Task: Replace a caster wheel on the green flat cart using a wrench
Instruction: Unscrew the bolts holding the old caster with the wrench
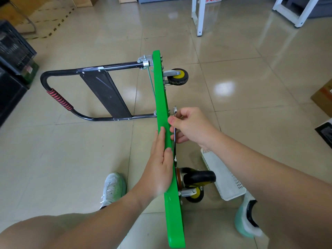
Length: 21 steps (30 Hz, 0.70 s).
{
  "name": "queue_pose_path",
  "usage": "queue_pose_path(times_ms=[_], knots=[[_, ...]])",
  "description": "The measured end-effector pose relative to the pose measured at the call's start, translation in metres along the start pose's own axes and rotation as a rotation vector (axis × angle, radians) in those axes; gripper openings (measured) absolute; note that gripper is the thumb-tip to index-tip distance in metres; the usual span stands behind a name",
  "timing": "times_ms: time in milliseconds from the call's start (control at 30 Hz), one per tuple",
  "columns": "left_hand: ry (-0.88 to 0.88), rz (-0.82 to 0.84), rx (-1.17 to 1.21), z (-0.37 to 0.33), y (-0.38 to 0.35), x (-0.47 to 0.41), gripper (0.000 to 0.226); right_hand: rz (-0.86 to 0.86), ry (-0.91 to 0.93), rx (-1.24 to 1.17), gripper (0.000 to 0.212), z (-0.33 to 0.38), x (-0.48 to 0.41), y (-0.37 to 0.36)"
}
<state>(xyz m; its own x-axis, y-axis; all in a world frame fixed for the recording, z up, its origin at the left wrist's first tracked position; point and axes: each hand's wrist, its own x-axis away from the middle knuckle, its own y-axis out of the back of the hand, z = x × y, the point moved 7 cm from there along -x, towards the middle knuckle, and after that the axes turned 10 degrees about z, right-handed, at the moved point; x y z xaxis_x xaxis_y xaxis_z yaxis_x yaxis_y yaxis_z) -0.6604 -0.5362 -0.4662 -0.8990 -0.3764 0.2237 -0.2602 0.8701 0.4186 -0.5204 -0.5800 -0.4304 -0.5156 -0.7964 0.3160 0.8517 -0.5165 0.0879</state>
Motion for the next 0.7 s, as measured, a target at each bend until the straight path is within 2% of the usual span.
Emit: queue_pose_path(times_ms=[467, 700], knots=[[-0.027, 0.013, -0.007, 0.002, 0.0, -0.001, 0.059, 0.015, -0.005, 0.045, 0.016, 0.004, 0.001, -0.004], [-0.067, 0.013, 0.013, 0.001, 0.0, -0.003, 0.06, 0.006, 0.067, 0.143, 0.014, 0.014, 0.014, -0.009]])
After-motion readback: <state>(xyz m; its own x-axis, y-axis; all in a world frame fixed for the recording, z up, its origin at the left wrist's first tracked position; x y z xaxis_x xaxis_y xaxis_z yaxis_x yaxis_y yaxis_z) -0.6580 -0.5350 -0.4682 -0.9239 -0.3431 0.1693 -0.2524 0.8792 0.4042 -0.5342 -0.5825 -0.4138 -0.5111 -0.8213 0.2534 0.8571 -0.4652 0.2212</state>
